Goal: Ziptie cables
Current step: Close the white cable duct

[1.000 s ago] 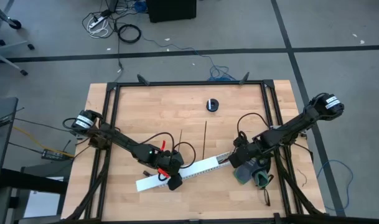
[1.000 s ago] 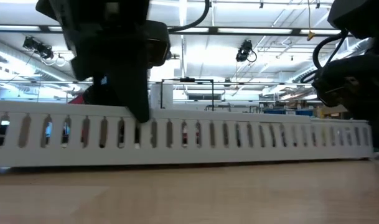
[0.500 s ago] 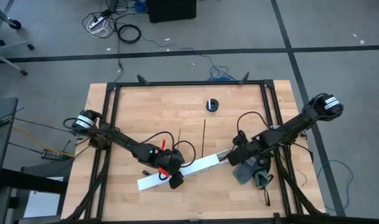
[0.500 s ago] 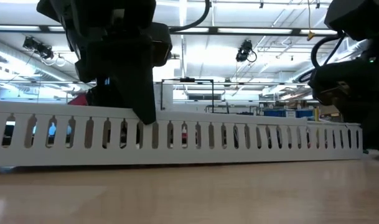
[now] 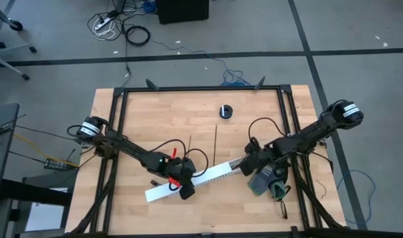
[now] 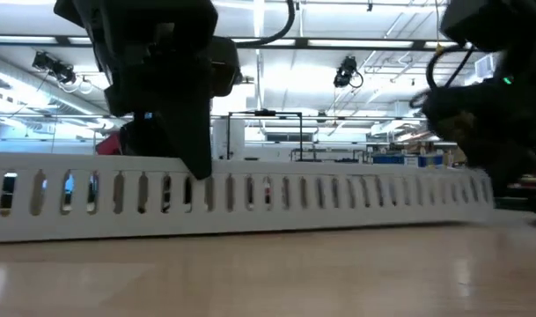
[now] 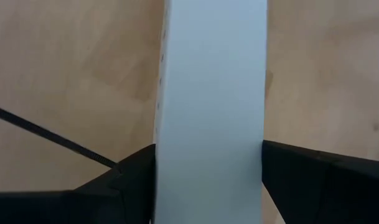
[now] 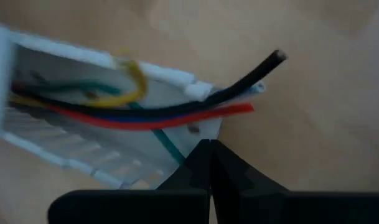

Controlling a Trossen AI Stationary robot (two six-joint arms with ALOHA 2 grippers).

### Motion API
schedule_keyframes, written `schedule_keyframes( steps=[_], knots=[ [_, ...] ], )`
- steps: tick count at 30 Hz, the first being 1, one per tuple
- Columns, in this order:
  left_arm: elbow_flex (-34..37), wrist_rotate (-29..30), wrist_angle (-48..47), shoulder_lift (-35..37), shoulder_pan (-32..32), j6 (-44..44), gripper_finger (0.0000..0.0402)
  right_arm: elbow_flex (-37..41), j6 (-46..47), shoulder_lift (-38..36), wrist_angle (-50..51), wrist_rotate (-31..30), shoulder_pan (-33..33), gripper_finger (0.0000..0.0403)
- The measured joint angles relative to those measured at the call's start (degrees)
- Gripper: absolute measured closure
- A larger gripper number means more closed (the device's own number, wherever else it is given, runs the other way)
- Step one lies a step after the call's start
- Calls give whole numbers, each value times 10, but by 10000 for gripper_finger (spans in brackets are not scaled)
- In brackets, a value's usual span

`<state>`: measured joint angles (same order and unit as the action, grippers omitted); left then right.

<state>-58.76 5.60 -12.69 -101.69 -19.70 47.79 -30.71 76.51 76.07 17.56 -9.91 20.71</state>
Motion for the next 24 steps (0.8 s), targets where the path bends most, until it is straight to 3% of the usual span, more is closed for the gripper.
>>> schedule_keyframes(
  steps=[4, 10, 19, 24],
  knots=[
    [-4, 17, -43, 3, -7, 13, 161, -30, 15, -42, 64, -31, 0, 402],
    [-2, 26, -29, 1, -10, 45, 161, -33, 14, -68, 73, -105, -8, 402],
    [-2, 13, -34, 1, -14, 110, 161, -31, 14, -62, 180, -131, -37, 402],
    [-1, 11, -34, 1, -17, 130, 161, -22, -45, -59, 165, -126, -98, 402]
  ],
)
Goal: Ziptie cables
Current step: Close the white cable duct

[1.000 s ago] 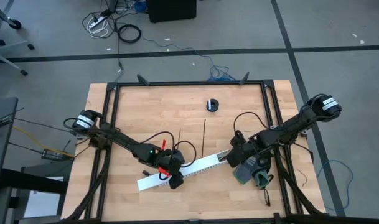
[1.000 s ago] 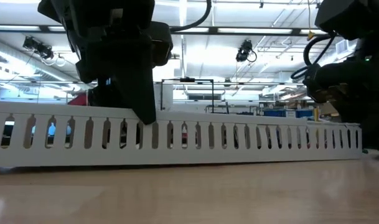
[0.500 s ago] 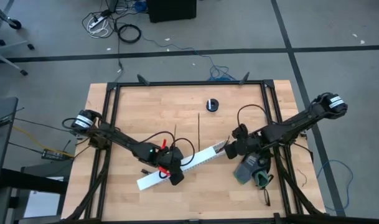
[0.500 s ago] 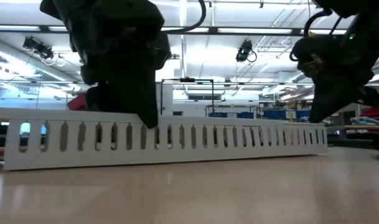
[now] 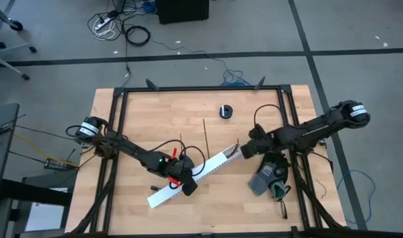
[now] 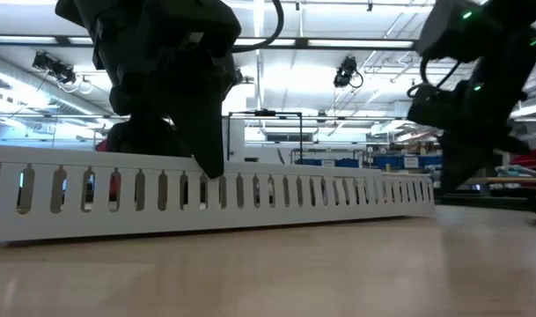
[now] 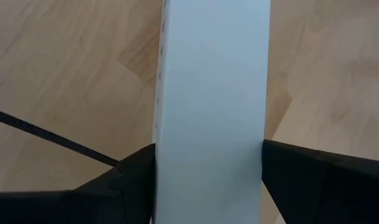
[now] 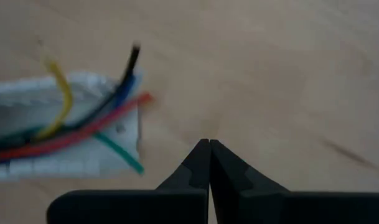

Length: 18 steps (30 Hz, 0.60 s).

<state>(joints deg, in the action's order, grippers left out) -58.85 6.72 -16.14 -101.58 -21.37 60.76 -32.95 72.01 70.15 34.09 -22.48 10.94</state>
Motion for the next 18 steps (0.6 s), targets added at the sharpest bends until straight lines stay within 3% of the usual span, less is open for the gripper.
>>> schedule_keyframes(
  steps=[6, 18],
  knots=[
    [1, -1, 1, 0, 0, 1, 161, 33, -82, 0, -141, 52, -80, 403],
    [2, 5, 1, 0, -1, 12, 161, 13, -113, -9, -185, 56, -97, 403]
  ],
)
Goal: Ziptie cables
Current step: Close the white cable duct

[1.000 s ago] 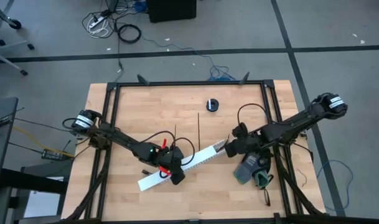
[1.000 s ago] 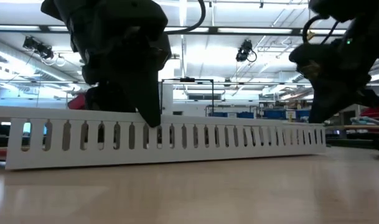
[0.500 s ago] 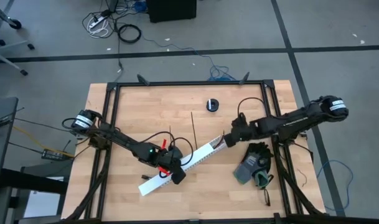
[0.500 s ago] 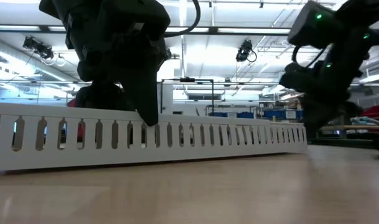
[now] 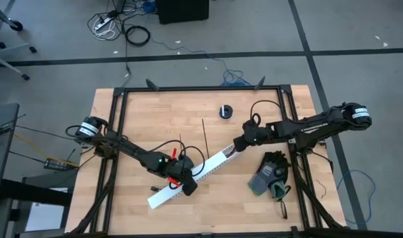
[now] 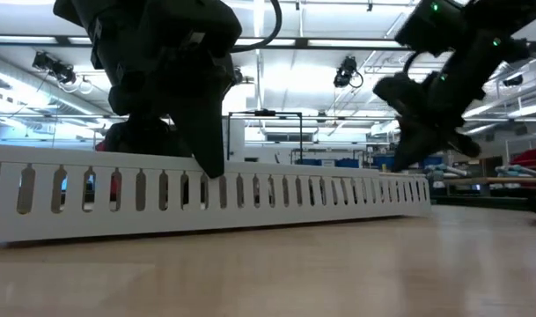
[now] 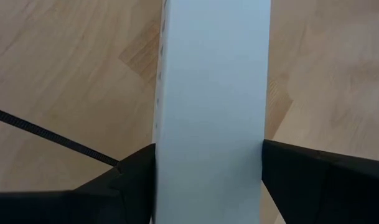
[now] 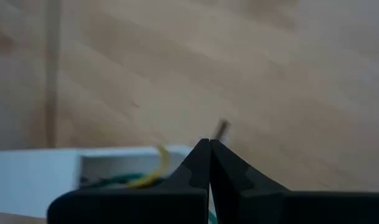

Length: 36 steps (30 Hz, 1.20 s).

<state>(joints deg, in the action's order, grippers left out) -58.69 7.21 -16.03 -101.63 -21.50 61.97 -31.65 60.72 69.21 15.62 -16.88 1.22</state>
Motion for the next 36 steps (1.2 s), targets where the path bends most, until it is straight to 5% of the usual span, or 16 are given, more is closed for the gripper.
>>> schedule_keyframes(
  steps=[9, 19, 36],
  knots=[
    [1, 7, 0, 0, 0, 0, 161, -60, -56, 2, -87, -16, 8, 403],
    [1, 18, 9, -1, 1, -4, 161, -59, -49, 106, -158, 19, 22, 403],
    [1, 17, 11, -1, 0, -4, 161, -59, 20, 77, 16, -42, 49, 403]
  ],
)
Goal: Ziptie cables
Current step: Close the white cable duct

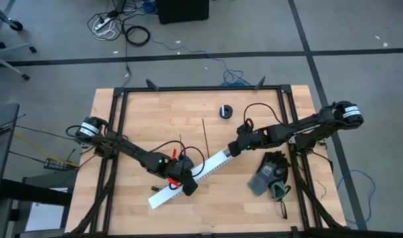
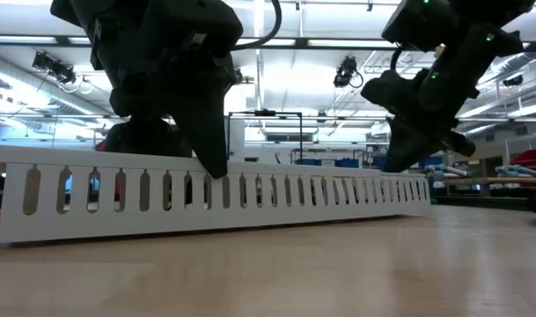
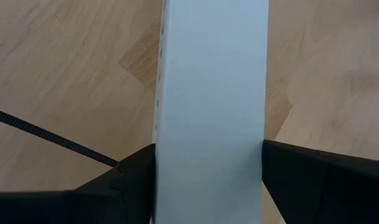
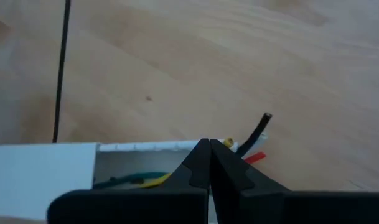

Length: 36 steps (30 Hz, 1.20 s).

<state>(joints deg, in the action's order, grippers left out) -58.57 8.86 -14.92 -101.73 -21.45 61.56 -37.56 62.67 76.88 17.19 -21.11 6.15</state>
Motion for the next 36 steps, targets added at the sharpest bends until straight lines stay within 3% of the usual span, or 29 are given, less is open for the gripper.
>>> schedule_keyframes(
  steps=[16, 23, 36],
  knots=[
    [0, 3, 3, 0, 1, 0, 161, 1, 39, 1, 81, -18, -22, 403],
    [0, 4, 4, 0, 1, -6, 161, 4, 32, 6, 72, -17, -30, 403],
    [0, 3, 9, 0, 1, -24, 161, 19, 20, 28, -10, 41, -48, 403]
  ],
)
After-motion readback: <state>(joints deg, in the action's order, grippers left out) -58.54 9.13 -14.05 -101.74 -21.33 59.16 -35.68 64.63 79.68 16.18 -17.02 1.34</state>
